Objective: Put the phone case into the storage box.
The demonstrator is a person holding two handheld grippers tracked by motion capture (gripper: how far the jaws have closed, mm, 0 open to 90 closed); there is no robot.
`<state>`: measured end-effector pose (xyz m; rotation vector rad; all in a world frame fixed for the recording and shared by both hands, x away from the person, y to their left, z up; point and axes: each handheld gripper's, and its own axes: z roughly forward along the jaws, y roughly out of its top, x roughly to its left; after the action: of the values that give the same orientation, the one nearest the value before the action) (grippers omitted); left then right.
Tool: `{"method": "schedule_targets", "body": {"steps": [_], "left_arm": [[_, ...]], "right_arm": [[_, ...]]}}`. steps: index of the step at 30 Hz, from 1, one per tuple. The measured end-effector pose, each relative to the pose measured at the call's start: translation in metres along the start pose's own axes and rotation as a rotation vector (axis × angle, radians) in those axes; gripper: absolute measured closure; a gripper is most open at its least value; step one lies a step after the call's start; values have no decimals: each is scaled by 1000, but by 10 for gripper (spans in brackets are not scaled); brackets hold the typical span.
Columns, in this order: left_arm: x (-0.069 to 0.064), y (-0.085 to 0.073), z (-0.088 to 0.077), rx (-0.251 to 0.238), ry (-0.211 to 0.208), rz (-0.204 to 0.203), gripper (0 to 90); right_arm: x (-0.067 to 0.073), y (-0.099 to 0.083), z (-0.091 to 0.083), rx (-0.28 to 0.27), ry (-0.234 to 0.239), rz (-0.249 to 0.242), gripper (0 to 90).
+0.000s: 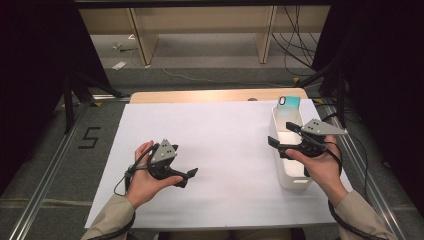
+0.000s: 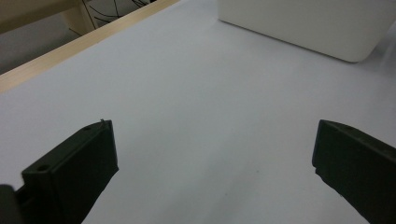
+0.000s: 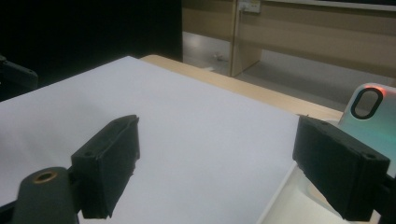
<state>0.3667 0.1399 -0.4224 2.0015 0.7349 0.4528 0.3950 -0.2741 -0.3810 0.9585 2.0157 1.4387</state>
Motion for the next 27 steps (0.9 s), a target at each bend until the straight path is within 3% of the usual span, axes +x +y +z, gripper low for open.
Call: {"method": "schedule_targets", "body": {"steps": [27], "left_arm": [[1, 0, -1, -4, 2, -2, 0]], "right_arm": [[6, -10, -12, 10, 38, -14, 156]]}}
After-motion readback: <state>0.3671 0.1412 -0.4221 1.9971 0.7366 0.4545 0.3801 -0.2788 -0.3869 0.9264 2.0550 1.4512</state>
